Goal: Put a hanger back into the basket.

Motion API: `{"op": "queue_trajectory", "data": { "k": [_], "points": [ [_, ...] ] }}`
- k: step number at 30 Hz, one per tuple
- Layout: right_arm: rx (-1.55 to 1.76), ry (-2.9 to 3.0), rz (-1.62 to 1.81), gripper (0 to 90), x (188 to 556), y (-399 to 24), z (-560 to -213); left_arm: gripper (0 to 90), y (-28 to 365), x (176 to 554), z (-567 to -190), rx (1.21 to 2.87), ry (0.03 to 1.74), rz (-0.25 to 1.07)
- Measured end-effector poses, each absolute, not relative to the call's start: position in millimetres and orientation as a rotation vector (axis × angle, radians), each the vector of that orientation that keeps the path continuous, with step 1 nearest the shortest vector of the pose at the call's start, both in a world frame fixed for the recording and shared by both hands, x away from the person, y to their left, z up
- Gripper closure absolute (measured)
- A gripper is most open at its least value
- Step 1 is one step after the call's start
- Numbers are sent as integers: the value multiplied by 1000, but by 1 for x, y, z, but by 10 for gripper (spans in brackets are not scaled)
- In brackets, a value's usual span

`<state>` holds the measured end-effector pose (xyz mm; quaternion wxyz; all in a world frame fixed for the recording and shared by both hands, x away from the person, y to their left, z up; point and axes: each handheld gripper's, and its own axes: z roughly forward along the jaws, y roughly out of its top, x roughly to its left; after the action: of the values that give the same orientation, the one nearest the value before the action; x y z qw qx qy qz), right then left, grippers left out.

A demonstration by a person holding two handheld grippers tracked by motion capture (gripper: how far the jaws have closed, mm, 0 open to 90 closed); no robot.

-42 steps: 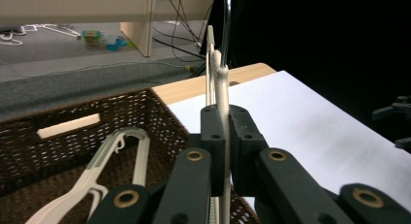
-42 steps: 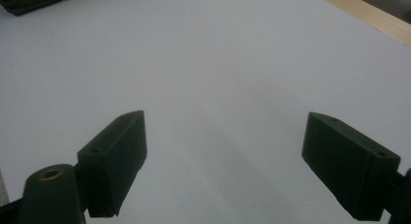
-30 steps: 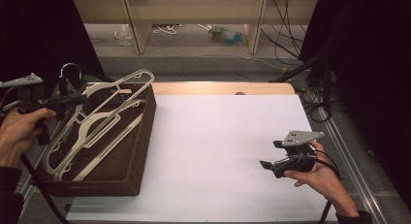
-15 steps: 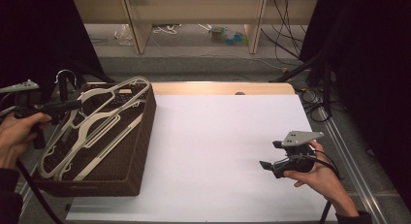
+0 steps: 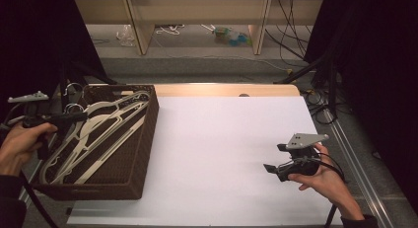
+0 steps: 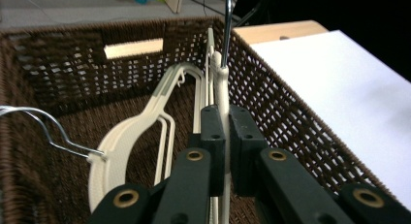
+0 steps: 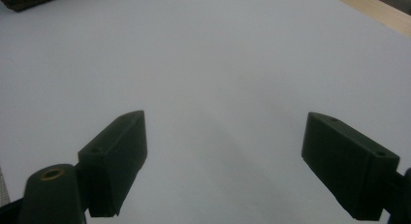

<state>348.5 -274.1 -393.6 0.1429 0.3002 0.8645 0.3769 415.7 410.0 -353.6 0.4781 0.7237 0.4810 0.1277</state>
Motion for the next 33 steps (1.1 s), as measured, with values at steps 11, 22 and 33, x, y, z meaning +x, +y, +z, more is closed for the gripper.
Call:
{"op": "queue_trajectory", "data": {
  "k": [11, 22, 33],
  "points": [
    [876, 2487, 1087, 175, 348, -276, -394, 846, 399, 423, -376, 1824, 1288, 309],
    [874, 2495, 1088, 176, 348, -276, -394, 794, 408, 428, -397, 1941, 1408, 424],
    [873, 2495, 1090, 177, 349, -276, -396, 669, 413, 429, -409, 1937, 1534, 540]
  ]
}}
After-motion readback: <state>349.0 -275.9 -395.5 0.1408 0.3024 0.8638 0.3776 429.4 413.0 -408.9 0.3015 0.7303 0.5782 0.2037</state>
